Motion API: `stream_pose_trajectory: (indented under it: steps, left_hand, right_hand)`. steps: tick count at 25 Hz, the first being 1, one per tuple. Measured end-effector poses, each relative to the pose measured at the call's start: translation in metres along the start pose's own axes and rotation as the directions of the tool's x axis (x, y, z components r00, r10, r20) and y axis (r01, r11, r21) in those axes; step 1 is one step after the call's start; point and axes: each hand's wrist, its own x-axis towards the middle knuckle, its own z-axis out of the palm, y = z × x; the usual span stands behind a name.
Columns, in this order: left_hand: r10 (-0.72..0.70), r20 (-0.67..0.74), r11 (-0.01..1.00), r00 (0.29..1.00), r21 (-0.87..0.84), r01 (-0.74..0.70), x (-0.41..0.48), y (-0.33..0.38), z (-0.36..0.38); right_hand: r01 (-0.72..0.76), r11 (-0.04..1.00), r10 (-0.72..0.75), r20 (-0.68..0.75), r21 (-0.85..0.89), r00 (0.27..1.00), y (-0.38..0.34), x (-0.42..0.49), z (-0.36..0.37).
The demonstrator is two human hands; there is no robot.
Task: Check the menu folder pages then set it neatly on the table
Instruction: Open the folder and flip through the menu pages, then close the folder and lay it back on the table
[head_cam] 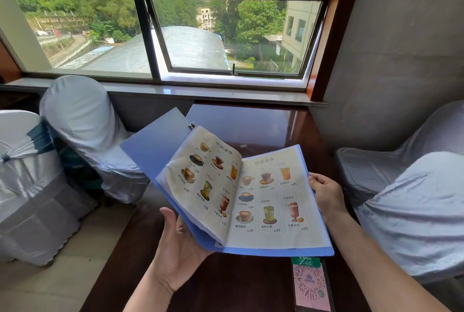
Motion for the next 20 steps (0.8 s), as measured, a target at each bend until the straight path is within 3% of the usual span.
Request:
stream_pose_trajectory:
  steps: [2,3,9,14,20]
  left_hand:
    - [0.067,-0.235,0.987,0.97,0.158,-0.03,0.008,-0.007,0.0]
    - [0.114,-0.269,0.977,0.956,0.206,-0.058,0.009,-0.009,0.0]
    - [0.153,-0.072,0.944,0.986,0.307,-0.124,0.006,-0.007,0.002]
    - [0.131,-0.144,0.959,0.981,0.268,-0.089,0.01,-0.014,-0.014]
    - [0.104,-0.212,0.938,0.972,0.345,-0.025,0.01,-0.015,-0.019]
  right_hand:
    - [-0.005,0.999,0.005,0.005,0.035,1.0,-0.001,-0.005,0.004]
    - [-0.01,0.998,0.009,0.008,0.06,1.0,-0.002,-0.007,0.007]
    - [-0.028,0.99,0.021,0.055,0.14,0.998,-0.008,-0.015,0.015]
    - [-0.029,0.982,0.017,0.064,0.188,0.998,-0.013,-0.018,0.017]
    - [-0.035,0.966,0.007,0.112,0.255,0.994,-0.017,-0.019,0.023]
